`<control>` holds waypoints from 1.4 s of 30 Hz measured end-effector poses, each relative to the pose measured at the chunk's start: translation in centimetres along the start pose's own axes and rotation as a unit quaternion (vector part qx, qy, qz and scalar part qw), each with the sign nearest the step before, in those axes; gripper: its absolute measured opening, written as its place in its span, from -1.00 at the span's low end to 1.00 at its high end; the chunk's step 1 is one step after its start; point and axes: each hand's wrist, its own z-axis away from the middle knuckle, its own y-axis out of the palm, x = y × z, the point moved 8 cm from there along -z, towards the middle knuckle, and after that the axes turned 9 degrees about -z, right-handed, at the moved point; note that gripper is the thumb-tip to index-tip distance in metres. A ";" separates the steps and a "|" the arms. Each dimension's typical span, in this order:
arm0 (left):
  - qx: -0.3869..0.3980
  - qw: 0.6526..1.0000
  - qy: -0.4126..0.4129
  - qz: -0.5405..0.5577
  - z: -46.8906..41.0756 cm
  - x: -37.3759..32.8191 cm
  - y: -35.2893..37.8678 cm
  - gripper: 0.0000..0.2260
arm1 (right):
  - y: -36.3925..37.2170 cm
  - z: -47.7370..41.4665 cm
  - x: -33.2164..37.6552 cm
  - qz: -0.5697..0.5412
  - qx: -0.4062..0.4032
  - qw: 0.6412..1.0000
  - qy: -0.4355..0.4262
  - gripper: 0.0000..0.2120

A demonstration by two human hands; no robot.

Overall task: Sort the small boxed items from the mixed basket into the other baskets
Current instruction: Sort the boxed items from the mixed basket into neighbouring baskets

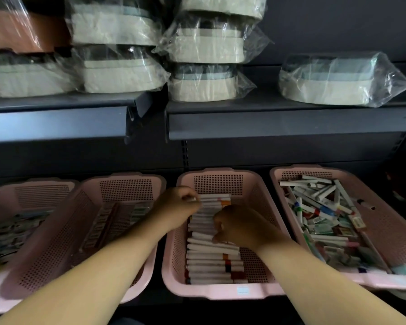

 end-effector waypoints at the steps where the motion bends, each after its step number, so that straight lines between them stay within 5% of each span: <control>1: 0.011 0.999 0.021 -0.036 0.2 -0.3 0.4 -0.89 | 0.0 0.0 -0.3 -0.012 0.000 1.000 0.006 -0.69; 11: 0.050 0.997 0.042 -0.048 0.4 -0.7 1.1 -0.76 | 1.7 0.4 -0.1 -0.030 0.035 0.999 -0.012 -0.84; 15: 0.053 0.997 0.048 -0.031 0.4 -0.9 0.1 -0.65 | -0.5 0.5 -0.5 -0.085 -0.020 0.996 -0.004 -0.81; 21: 0.006 0.997 0.064 0.046 0.5 -0.7 -2.9 -0.72 | -5.5 1.0 -0.2 -0.383 -0.117 0.915 0.045 -0.75; 27: -0.021 0.991 0.081 0.106 1.8 -0.6 -6.1 -0.84 | -6.6 -0.1 4.5 -0.485 -0.103 0.868 0.005 -0.90; 34: -0.078 0.984 0.015 0.162 3.5 2.4 -9.7 -0.87 | -5.8 -2.5 10.1 -0.441 -0.065 0.894 -0.047 -0.89; 38: -0.059 0.993 0.089 0.041 5.5 2.6 -11.9 -0.66 | -4.8 -3.7 12.0 -0.460 -0.038 0.886 -0.039 -0.88; 42: -0.053 0.966 0.148 -0.207 7.9 2.5 -13.5 -0.74 | -3.2 -4.7 14.1 -0.400 0.017 0.915 -0.044 -0.85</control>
